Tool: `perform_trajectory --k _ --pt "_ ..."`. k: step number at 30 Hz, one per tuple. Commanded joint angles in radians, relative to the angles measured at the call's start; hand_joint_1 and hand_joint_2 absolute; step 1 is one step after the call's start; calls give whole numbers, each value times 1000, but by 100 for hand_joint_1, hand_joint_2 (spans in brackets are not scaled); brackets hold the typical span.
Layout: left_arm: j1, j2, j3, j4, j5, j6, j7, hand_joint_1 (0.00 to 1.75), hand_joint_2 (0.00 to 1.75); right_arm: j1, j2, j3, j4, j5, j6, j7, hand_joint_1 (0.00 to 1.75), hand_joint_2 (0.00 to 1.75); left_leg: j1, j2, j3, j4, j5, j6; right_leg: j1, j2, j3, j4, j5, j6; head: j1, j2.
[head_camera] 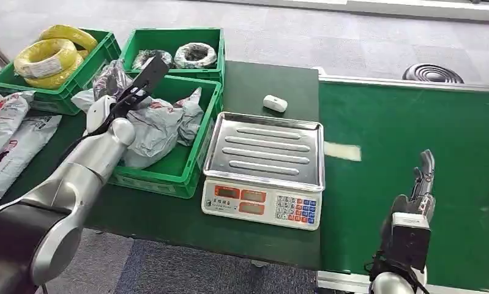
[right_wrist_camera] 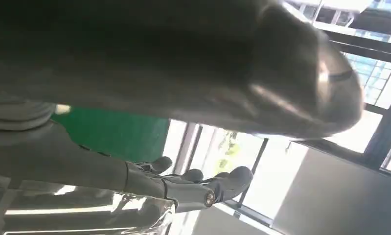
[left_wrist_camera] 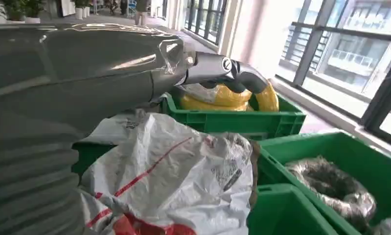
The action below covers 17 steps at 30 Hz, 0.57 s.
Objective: Moved the parcel from conveyor to table for the left to box.
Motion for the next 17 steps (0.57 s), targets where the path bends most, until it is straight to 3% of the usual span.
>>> perform_trajectory --k 1,5,8,9,10,11,13,17 --pt "271 -50 257 -499 385 177 -567 0 175 67 8 -5 -16 -3 -11 16 0 0 -1 -1 3 -3 1 0 0 -1 3 -3 0 0 0 0" --pt "758 34 132 -1209 588 100 -713 0 175 106 -14 -39 -11 -60 28 -16 0 0 -2 3 8 -7 -1 0 -2 3 6 -6 0 0 0 0" --pt "1064 65 140 -1399 688 91 -807 0 175 167 -2 -93 -64 -77 50 -32 0 0 -3 14 13 -9 -5 0 -3 15 7 -7 -1 0 0 0" --pt "1173 54 170 -1431 733 104 -868 0 175 194 13 -117 -88 -74 55 -40 0 0 -3 16 11 -7 -8 0 -2 15 5 -4 -3 -1 0 0" --pt "1284 38 204 -1463 874 27 -906 0 175 215 16 -135 -109 -80 70 -51 0 0 -4 19 14 -7 -10 0 -3 19 6 -4 -5 -1 0 0" --pt "1319 30 214 -1482 881 19 -906 0 175 221 16 -142 -115 -81 73 -56 0 175 -4 23 19 -10 -13 -1 -3 22 11 -7 -6 -2 0 0" --pt "1381 1 230 -1468 903 -4 -906 0 175 230 12 -158 -126 -81 79 -74 0 175 -3 21 15 -6 -15 0 -2 20 7 -3 -9 -2 0 0" --pt "1358 -10 225 -1450 894 3 -903 0 175 223 15 -160 -124 -78 83 -73 0 175 -1 12 9 -1 -16 0 0 13 4 -1 -13 -1 0 0"
